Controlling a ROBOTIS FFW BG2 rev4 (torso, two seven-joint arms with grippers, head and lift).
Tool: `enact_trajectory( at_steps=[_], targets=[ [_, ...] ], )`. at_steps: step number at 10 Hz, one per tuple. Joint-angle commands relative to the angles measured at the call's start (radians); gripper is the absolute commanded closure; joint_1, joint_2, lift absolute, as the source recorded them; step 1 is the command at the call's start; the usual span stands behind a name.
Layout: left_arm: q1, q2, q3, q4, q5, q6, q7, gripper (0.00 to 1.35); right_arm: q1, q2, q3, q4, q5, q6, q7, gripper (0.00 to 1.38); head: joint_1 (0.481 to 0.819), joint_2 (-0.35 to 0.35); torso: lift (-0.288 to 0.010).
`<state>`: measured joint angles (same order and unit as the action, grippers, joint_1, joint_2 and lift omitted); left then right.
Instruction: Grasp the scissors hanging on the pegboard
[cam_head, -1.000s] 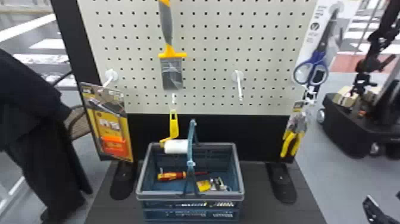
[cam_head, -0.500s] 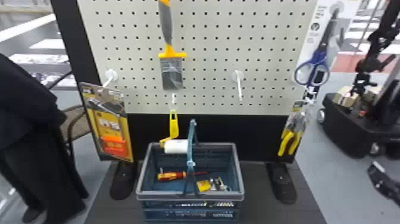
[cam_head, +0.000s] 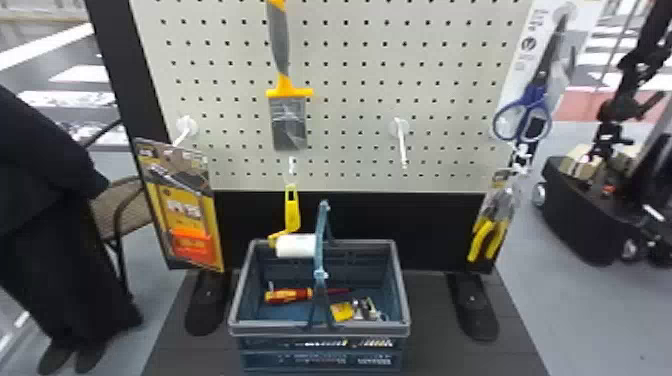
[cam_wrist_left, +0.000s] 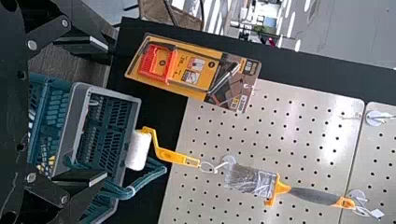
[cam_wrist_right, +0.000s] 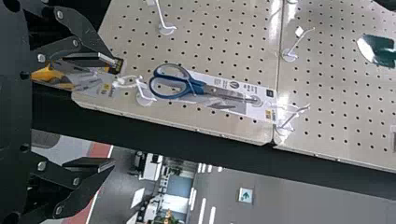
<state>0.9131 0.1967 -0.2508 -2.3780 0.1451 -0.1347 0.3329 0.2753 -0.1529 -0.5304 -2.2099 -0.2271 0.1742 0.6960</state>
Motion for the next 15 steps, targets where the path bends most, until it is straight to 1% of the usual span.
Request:
enact_trajectory(
  at_steps=[1, 5, 6, 7, 8, 10, 12, 13, 14, 15],
  targets=[
    [-0.011, 0.009, -0.005, 0.003, 0.008, 0.001, 0.0, 0.33, -0.058, -0.022, -0.002, 0.034, -0.005, 0.011, 0.005, 0.5, 0.549, 0.0, -0.1],
    [-0.023, 0.013, -0.013, 0.016, 0.014, 0.003, 0.0, 0.33, -0.195, -0.109, 0.006, 0.122, -0.034, 0.067, 0.033, 0.49, 0.549, 0.0, -0.1],
    [-0.028, 0.015, -0.015, 0.018, 0.016, 0.001, 0.0, 0.33, -0.228, -0.137, 0.024, 0.167, -0.054, 0.068, 0.034, 0.49, 0.549, 0.0, -0.1],
    [-0.03, 0.018, -0.016, 0.021, 0.022, 0.0, 0.0, 0.33, -0.262, -0.159, 0.037, 0.194, -0.063, 0.068, 0.036, 0.49, 0.549, 0.0, -0.1],
    [-0.032, 0.023, -0.019, 0.023, 0.025, -0.002, 0.0, 0.33, -0.303, -0.188, 0.056, 0.24, -0.084, 0.07, 0.042, 0.49, 0.549, 0.0, -0.1],
    [-0.045, 0.03, -0.025, 0.03, 0.033, -0.005, 0.0, 0.33, -0.376, -0.229, 0.095, 0.297, -0.117, 0.071, 0.05, 0.49, 0.549, 0.0, -0.1],
    [-0.049, 0.032, -0.028, 0.033, 0.036, -0.005, 0.0, 0.33, -0.436, -0.277, 0.138, 0.351, -0.158, 0.093, 0.057, 0.48, 0.549, 0.0, -0.1],
    [-0.051, 0.035, -0.03, 0.033, 0.041, -0.005, 0.0, 0.33, -0.457, -0.301, 0.171, 0.365, -0.216, 0.113, 0.057, 0.48, 0.549, 0.0, -0.1],
    [-0.056, 0.039, -0.035, 0.035, 0.044, -0.005, 0.0, 0.33, -0.466, -0.338, 0.213, 0.363, -0.271, 0.139, 0.057, 0.48, 0.549, 0.0, -0.1],
    [-0.058, 0.041, -0.036, 0.035, 0.045, -0.003, 0.0, 0.33, -0.472, -0.369, 0.236, 0.336, -0.273, 0.174, 0.062, 0.48, 0.549, 0.0, -0.1]
  ],
)
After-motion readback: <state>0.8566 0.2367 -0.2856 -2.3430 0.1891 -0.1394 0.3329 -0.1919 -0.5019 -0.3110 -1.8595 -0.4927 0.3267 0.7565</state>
